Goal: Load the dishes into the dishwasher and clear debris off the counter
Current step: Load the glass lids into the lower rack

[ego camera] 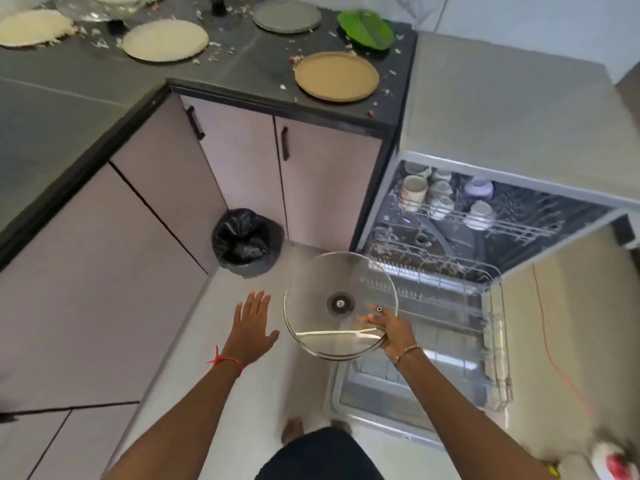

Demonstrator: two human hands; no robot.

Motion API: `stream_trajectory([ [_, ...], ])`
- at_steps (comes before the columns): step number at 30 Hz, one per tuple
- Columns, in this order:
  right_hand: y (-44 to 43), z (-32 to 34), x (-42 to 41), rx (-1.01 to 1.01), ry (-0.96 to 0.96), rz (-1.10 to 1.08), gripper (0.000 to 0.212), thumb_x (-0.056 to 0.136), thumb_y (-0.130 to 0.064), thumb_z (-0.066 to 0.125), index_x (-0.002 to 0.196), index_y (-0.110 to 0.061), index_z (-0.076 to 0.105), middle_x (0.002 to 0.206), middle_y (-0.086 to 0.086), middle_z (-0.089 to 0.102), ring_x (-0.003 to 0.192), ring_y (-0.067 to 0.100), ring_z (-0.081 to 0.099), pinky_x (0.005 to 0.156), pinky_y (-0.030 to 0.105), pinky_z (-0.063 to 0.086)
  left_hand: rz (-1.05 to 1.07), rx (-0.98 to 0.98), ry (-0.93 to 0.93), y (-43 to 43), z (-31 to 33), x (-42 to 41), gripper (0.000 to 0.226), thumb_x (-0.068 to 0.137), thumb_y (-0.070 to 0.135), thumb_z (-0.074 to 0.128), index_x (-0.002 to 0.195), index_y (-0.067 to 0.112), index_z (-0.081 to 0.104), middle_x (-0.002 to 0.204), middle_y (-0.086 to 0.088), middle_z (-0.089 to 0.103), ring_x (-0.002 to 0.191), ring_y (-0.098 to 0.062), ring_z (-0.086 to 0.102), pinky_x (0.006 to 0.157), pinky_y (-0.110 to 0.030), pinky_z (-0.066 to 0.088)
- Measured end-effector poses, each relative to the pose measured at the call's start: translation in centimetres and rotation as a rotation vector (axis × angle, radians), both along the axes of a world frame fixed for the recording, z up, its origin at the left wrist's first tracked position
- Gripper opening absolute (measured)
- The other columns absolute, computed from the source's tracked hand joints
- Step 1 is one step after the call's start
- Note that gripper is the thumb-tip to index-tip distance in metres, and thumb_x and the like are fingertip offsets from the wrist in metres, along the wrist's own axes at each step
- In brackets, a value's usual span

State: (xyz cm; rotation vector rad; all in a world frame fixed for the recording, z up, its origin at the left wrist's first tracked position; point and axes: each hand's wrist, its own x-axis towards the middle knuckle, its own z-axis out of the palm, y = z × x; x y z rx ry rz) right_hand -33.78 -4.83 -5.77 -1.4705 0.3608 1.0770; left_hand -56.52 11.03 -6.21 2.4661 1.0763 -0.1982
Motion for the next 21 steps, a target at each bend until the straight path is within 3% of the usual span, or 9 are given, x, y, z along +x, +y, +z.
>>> stream_trajectory([
  [3,-5.3,-1.2,0.6,-0.085,0.011,-0.081,0.019,0.077,0.009,0.058,0.094,0.005,0.063,0.066,0.016,0.065,0.05,0.028,0.063,0.051,0.049,0.055,-0.083,-0.023,0.017,-3.3,-1.0,1.6,0.074,0.091,0.031,0.055,0.148,0.006,0.016,0.157,-0.012,0.006,0.145,-0.028,-0.003,0.116,-0.042,-0.005],
  [6,-10.3,-1.5,1.8,-0.114,0.046,-0.141,0.021,0.079,0.012,0.055,0.092,-0.001,0.064,0.065,0.015,0.063,0.044,0.026,0.063,0.039,0.04,0.053,-0.16,-0.04,0.02,-6.8,-1.8,4.1,0.071,0.091,0.032,0.055,0.147,0.005,0.021,0.156,-0.012,0.012,0.145,-0.027,0.0,0.116,-0.044,-0.001],
  [9,-14.6,-1.8,3.9,-0.132,0.053,-0.199,0.02,0.081,0.013,0.052,0.09,-0.002,0.063,0.067,0.014,0.06,0.045,0.027,0.062,0.036,0.041,0.052,-0.234,-0.058,0.053,-10.2,-2.7,7.5,0.069,0.091,0.036,0.054,0.146,0.005,0.025,0.155,-0.012,0.016,0.145,-0.027,0.003,0.116,-0.044,0.001],
  [14,-22.1,-2.8,9.6,-0.174,0.088,-0.215,0.011,0.09,0.0,0.051,0.083,-0.005,0.059,0.076,0.015,0.057,0.044,0.026,0.063,0.037,0.038,0.051,-0.311,-0.072,0.091,-17.4,-4.3,14.3,0.078,0.081,0.052,0.025,0.134,-0.002,0.045,0.143,-0.021,0.04,0.136,-0.038,0.031,0.109,-0.054,0.022],
  [17,-25.4,-3.3,13.4,-0.21,0.065,-0.206,0.014,0.094,-0.007,0.048,0.083,-0.007,0.057,0.074,0.013,0.058,0.046,0.026,0.062,0.042,0.035,0.053,-0.386,-0.007,0.14,-20.9,-5.6,17.9,0.066,0.083,0.044,0.032,0.122,-0.004,0.056,0.129,-0.022,0.055,0.122,-0.04,0.05,0.094,-0.057,0.041],
  [21,-29.4,-5.1,19.2,-0.245,0.01,-0.234,0.024,0.091,0.002,0.044,0.076,-0.011,0.058,0.047,0.0,0.059,0.036,0.017,0.055,0.035,0.027,0.046,-0.427,-0.072,0.134,-25.7,-9.0,23.5,0.058,0.089,0.036,0.04,0.132,-0.003,0.046,0.14,-0.022,0.044,0.132,-0.038,0.038,0.105,-0.054,0.031],
])
